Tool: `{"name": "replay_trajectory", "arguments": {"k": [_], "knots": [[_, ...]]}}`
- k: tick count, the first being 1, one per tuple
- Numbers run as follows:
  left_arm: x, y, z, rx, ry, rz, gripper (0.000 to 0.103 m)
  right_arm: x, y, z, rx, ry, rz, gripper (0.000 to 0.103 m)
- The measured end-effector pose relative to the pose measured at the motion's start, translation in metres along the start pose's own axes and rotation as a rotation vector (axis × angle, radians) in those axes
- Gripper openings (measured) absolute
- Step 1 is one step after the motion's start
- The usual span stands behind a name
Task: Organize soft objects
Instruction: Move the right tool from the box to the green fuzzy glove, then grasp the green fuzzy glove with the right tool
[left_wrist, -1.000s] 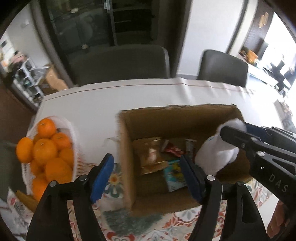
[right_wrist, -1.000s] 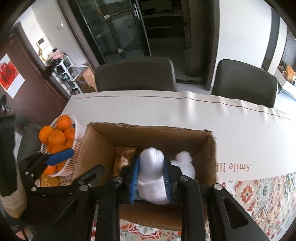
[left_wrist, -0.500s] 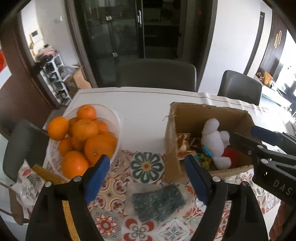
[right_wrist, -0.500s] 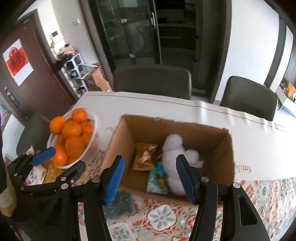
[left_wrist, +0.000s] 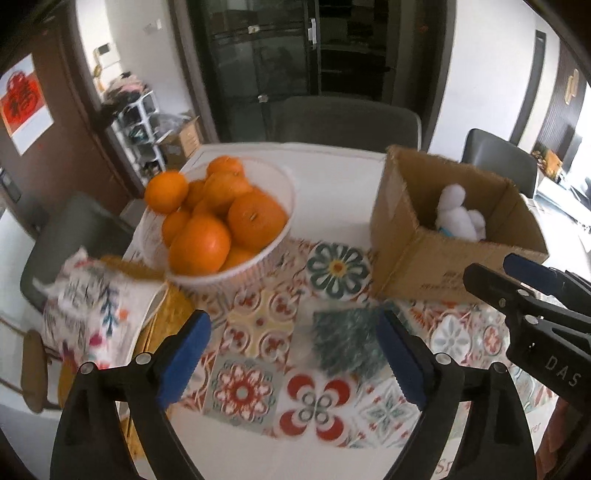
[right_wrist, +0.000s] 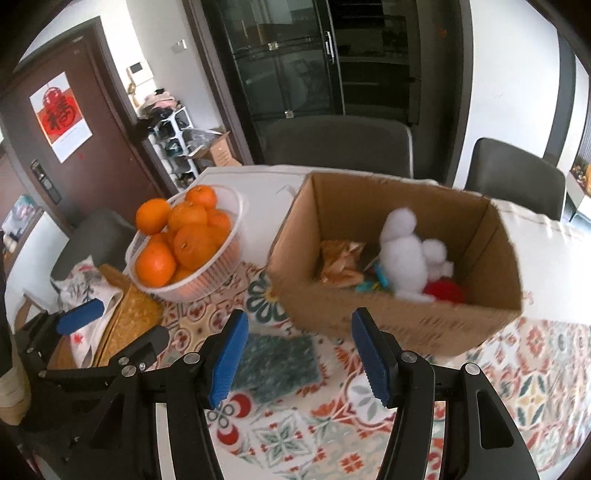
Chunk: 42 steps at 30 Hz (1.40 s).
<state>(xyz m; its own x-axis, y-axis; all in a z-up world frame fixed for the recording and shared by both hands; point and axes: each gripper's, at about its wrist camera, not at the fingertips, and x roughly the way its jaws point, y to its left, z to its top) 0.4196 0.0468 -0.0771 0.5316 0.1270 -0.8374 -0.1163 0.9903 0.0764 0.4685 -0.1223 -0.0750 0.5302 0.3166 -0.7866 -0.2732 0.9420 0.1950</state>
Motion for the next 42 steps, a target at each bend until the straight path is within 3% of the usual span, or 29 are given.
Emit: {"name": "replay_trajectory", "arguments": {"k": [11, 29, 34, 37, 40, 42], "knots": [[0.026, 0.025, -0.056, -0.069, 0.085, 0.028, 0.092, 0.045, 0.020, -0.038, -0.055, 0.085, 0.055, 0.084], [0.086, 0.070, -0.108, -0.246, 0.248, 0.107, 0.092, 0.159, 0.078, -0.072, -0.380, 0.357, 0.021, 0.083], [0.096, 0.071, -0.107, -0.263, 0.260, 0.106, 0.092, 0.172, 0.077, -0.072, -0.370, 0.354, 0.012, 0.083], [0.098, 0.069, -0.105, -0.266, 0.260, 0.105, 0.092, 0.174, 0.077, -0.073, -0.384, 0.333, -0.004, 0.077], [0.098, 0.066, -0.101, -0.256, 0.255, 0.110, 0.092, 0.172, 0.073, -0.073, -0.379, 0.308, -0.035, 0.055], [0.097, 0.064, -0.099, -0.260, 0.250, 0.091, 0.092, 0.167, 0.068, -0.070, -0.347, 0.303, -0.012, 0.046]]}}
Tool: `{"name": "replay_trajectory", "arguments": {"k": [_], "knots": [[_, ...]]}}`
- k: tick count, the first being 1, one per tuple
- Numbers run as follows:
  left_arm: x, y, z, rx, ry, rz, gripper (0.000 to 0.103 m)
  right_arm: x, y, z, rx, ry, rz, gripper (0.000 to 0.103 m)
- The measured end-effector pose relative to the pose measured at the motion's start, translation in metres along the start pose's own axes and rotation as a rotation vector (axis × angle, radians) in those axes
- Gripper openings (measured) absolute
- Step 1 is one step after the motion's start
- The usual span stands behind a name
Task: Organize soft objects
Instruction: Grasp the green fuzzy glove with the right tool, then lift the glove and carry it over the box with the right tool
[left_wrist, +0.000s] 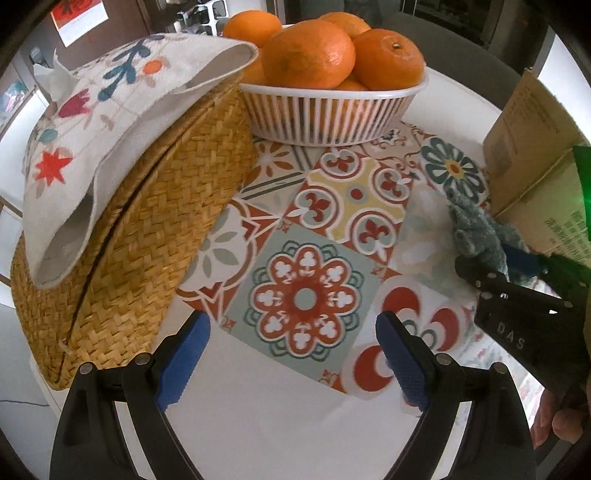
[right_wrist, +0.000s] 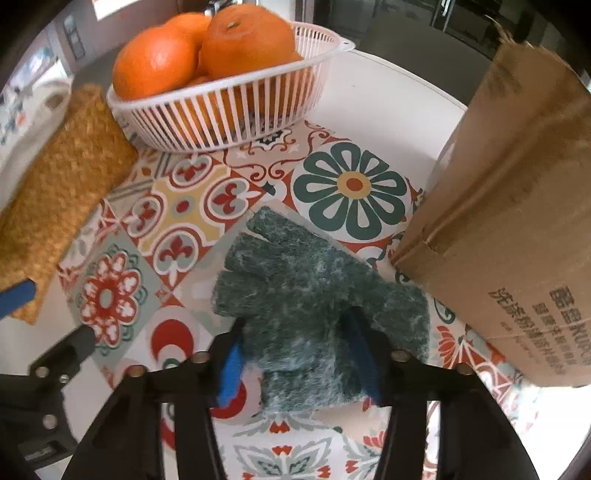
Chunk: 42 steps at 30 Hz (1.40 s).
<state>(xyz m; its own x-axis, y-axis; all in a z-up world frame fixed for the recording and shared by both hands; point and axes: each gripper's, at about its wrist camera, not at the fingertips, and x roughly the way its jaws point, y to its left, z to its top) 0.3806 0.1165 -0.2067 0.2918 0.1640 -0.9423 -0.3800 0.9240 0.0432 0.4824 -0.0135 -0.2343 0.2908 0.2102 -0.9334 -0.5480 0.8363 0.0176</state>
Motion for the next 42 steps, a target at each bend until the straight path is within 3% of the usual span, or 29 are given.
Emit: {"name": "replay_trajectory", "arguments": {"k": [2, 5, 12, 29, 42], "knots": [[-0.003, -0.003, 0.001, -0.002, -0.001, -0.019, 0.092, -0.006, -0.008, -0.001, 0.034, -0.007, 0.023, 0.031], [-0.013, -0.009, 0.002, 0.013, -0.025, -0.033, 0.092, -0.018, -0.022, -0.003, 0.071, -0.039, 0.024, 0.029], [-0.039, -0.029, 0.002, 0.097, -0.093, -0.050, 0.092, -0.061, -0.033, -0.025, 0.156, -0.116, 0.051, 0.029], [-0.122, -0.080, 0.004, 0.274, -0.290, -0.103, 0.096, -0.165, -0.056, -0.061, 0.325, -0.302, -0.036, 0.029], [-0.171, -0.119, 0.010, 0.370, -0.417, -0.134, 0.103, -0.221, -0.083, -0.080, 0.408, -0.402, -0.113, 0.029]]}}
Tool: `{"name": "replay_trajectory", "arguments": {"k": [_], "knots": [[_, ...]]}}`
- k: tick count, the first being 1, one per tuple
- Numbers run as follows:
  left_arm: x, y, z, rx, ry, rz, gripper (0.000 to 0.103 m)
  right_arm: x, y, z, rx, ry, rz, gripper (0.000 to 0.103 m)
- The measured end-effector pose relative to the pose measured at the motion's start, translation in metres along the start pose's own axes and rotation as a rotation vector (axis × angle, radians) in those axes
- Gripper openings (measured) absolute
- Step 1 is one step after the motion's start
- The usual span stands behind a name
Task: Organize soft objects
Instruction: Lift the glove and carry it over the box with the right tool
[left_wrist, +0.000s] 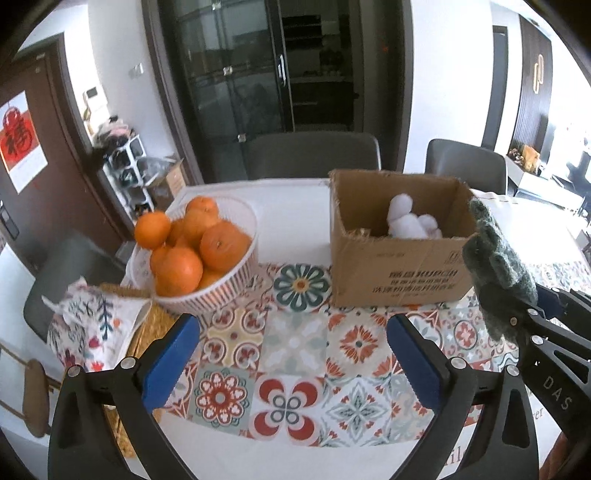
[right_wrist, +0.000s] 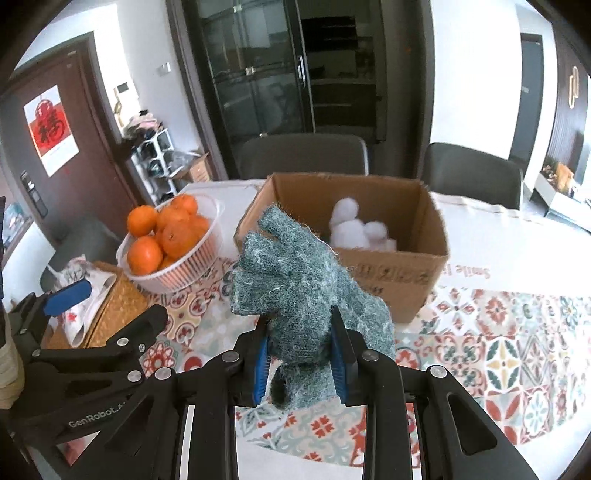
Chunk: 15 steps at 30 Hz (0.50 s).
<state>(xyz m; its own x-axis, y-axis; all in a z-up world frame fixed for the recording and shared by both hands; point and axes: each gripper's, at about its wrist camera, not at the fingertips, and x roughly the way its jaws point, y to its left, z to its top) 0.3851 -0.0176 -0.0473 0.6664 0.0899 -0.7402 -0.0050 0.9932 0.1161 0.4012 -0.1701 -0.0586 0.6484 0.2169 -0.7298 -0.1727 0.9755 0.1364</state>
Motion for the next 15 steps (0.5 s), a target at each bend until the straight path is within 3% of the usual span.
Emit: {"name": "replay_trajectory", "arguments": {"k": [15], "knots": [[-0.005, -0.020, 0.053, 0.044, -0.122, -0.009, 0.103, -0.016, -0.027, 0.045, 0.025, -0.094, -0.039, 0.029]]}}
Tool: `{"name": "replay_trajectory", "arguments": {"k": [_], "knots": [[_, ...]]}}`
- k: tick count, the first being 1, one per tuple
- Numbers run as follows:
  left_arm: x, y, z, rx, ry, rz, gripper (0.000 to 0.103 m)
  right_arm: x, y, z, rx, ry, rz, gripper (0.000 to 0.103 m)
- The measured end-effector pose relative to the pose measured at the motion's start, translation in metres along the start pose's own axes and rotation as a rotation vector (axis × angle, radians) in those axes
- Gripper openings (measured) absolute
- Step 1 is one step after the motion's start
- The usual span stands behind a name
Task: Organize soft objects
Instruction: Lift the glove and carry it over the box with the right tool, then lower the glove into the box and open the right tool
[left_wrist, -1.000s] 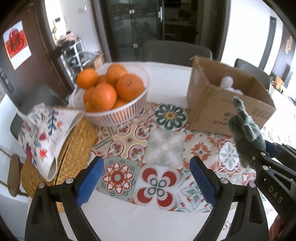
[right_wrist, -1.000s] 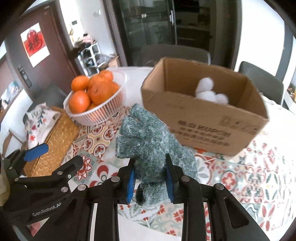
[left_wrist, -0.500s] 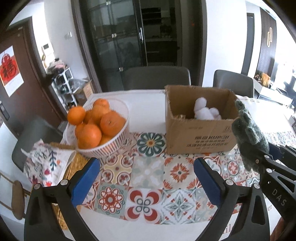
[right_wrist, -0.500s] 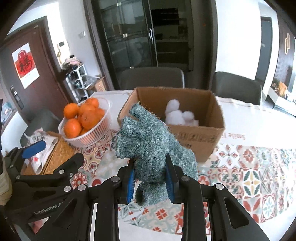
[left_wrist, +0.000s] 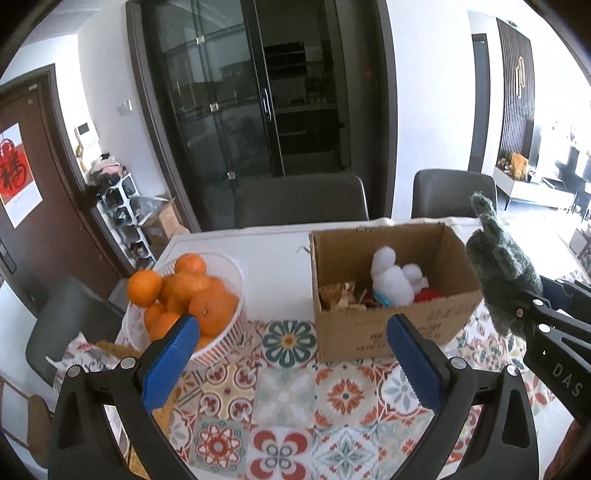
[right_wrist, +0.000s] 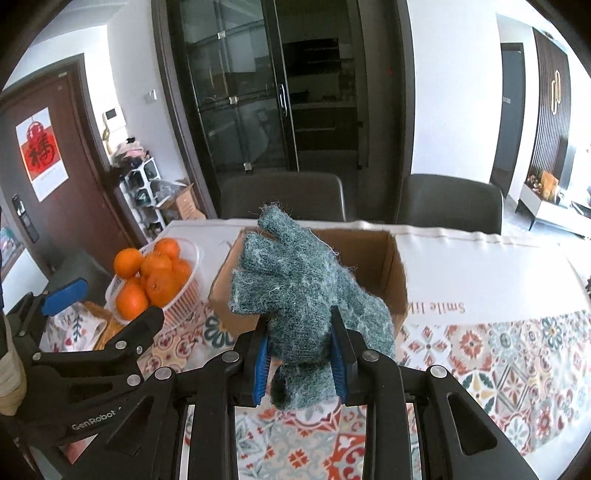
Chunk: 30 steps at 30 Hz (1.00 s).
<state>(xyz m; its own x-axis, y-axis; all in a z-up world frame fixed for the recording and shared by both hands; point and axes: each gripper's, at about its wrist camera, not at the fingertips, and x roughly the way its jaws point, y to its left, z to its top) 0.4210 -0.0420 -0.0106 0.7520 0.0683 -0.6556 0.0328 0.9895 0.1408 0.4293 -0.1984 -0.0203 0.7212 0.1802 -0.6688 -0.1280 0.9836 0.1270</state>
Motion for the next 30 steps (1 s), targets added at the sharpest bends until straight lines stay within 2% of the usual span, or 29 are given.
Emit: {"name": "replay_trajectory", "arguments": {"k": [8, 14, 21, 24, 26, 28, 30], "knots": [[0.023, -0.004, 0.021, 0.002, -0.002, 0.042, 0.103, 0.020, -0.010, 0.031, -0.001, -0.003, 0.021, 0.029], [0.048, -0.004, 0.032, -0.010, 0.019, 0.078, 0.103, 0.060, -0.018, 0.048, -0.005, 0.065, 0.045, 0.029], [0.080, 0.000, 0.038, -0.020, 0.065, 0.114, 0.103, 0.104, -0.024, 0.052, -0.005, 0.144, 0.035, 0.030], [0.088, 0.001, 0.038, -0.016, 0.074, 0.127, 0.103, 0.116, -0.025, 0.050, 0.001, 0.171, 0.023, 0.033], [0.089, 0.002, 0.037, -0.011, 0.075, 0.136, 0.103, 0.121, -0.024, 0.051, 0.002, 0.185, 0.012, 0.043], [0.088, 0.003, 0.036, -0.008, 0.073, 0.139, 0.103, 0.124, -0.023, 0.050, 0.003, 0.196, 0.002, 0.048], [0.084, 0.006, 0.034, -0.009, 0.069, 0.138, 0.103, 0.122, -0.020, 0.049, -0.010, 0.190, -0.013, 0.049]]}}
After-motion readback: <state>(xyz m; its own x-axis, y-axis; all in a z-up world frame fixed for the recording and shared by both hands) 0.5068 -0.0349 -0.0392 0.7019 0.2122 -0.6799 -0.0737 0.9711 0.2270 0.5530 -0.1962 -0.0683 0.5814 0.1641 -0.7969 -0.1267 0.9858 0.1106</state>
